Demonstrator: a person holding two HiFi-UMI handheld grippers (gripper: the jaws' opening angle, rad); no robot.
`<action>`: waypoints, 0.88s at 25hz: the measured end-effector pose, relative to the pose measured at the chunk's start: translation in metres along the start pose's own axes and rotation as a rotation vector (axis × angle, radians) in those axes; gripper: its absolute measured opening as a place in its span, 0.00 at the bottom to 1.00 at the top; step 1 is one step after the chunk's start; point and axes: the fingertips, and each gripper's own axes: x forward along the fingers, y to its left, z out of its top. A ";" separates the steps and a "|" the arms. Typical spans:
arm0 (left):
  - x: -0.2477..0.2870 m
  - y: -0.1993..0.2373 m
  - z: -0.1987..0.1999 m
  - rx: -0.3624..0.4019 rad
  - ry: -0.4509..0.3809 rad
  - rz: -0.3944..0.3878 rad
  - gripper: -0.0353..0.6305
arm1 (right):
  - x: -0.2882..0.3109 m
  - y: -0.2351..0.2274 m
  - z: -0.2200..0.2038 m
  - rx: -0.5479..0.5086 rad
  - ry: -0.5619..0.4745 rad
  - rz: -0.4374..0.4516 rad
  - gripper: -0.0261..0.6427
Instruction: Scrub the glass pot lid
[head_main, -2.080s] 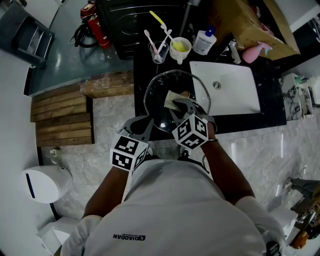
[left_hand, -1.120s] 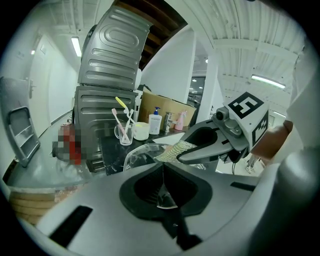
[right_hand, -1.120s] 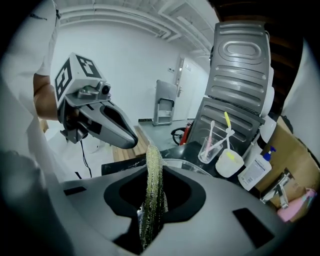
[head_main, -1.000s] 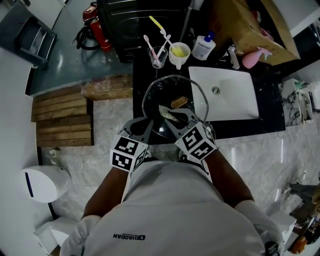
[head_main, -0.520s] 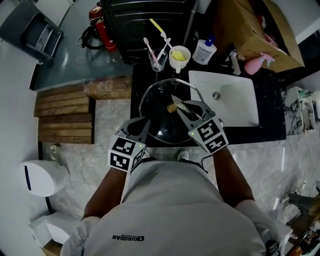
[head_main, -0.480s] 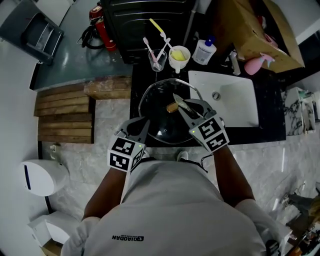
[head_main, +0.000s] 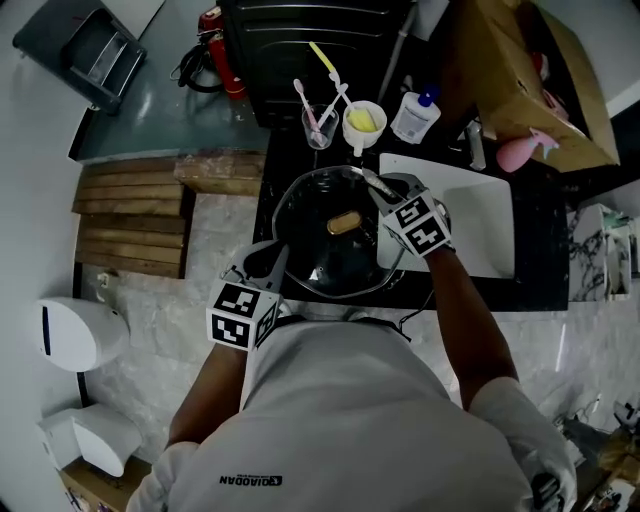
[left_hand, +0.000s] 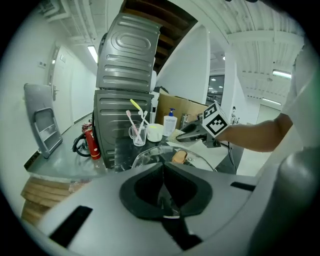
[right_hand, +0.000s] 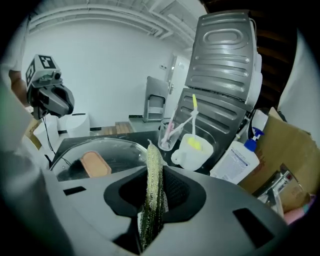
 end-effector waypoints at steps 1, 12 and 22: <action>0.000 0.001 -0.001 -0.006 0.000 0.013 0.08 | 0.007 -0.002 -0.002 -0.012 0.009 0.010 0.18; -0.006 -0.001 -0.008 -0.056 0.008 0.093 0.08 | 0.058 0.005 -0.006 -0.302 0.078 0.113 0.18; -0.007 -0.003 -0.012 -0.069 0.003 0.096 0.08 | 0.045 0.026 -0.017 -0.310 0.070 0.251 0.18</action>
